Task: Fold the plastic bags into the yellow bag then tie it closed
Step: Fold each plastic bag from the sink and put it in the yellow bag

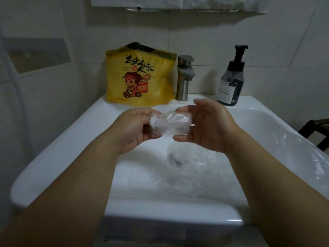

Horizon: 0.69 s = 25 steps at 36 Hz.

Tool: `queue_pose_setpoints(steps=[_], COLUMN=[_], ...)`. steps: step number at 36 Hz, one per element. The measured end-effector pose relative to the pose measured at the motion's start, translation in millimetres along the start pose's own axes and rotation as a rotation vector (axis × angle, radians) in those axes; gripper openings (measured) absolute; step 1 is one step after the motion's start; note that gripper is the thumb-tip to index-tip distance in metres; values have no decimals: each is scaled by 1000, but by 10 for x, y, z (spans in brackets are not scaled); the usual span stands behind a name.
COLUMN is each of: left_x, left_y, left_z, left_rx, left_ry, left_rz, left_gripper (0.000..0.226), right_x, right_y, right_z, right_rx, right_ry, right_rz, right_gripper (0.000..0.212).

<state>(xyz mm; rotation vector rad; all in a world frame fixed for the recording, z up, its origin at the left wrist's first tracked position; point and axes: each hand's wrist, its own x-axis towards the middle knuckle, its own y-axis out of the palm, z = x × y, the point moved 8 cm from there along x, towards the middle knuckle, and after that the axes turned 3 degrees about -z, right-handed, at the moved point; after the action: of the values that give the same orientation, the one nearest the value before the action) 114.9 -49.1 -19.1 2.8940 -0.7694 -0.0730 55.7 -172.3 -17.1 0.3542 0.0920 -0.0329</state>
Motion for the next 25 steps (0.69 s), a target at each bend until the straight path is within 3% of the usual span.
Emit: queue_pose_setpoints(steps=[3, 6, 10, 19, 25], left_x=[-9, 5, 22, 1, -6], left_y=[7, -15, -27, -43, -7], left_z=[-7, 20, 11, -48, -87], left_rx=[-84, -50, 247, 375, 611], left_ry=[-13, -24, 77, 196, 339], left_rz=[-19, -63, -79, -76, -94], left_gripper=[31, 36, 9, 41, 39], right_x=[52, 40, 25, 16, 28], right_y=[-38, -38, -32, -118, -137], right_z=[-91, -103, -57, 25, 74], right_rx=[-69, -152, -275, -463, -794], right_ry=[40, 28, -46, -108, -215], right_rz=[-82, -111, -102, -184, -243], right_gripper=[56, 33, 8, 56, 63])
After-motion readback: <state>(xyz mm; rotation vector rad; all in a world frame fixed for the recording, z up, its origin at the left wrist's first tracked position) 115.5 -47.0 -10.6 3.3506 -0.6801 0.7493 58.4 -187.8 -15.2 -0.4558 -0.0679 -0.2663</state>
